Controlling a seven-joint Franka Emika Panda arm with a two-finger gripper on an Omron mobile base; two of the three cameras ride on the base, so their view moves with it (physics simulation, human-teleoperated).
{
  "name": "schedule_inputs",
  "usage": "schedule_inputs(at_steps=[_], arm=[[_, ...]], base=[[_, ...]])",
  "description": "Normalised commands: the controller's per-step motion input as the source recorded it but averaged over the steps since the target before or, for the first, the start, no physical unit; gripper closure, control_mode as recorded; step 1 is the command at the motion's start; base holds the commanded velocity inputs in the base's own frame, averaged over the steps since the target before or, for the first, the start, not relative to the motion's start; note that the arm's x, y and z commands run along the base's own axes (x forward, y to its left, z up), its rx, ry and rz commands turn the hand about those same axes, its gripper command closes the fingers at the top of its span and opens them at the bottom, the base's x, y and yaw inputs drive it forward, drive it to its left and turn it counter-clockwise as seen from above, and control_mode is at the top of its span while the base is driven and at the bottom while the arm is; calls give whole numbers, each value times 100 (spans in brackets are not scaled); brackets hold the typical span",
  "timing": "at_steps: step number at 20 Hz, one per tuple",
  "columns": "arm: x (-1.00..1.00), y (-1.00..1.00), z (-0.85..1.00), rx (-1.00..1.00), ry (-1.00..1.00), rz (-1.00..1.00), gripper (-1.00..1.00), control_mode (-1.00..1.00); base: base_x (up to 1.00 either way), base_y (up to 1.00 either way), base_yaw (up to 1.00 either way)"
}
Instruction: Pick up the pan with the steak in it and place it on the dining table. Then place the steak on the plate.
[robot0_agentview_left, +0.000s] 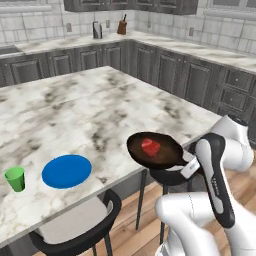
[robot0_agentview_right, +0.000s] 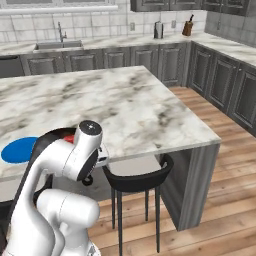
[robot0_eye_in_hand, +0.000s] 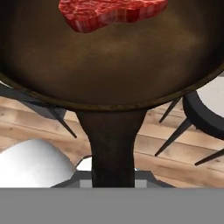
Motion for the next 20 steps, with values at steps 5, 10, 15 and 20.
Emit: schedule_inputs(at_steps=[5,10,15,20], arm=[[92,30,-33,-5,0,9,100,-100],[100,26,-33,-4,0,6,100,-100],[100,20,-28,-1,1,4,100,-100],[100,31,-26,-1,5,2,100,-100]], base=[[0,0,0],[0,0,0],[0,0,0],[0,0,0]])
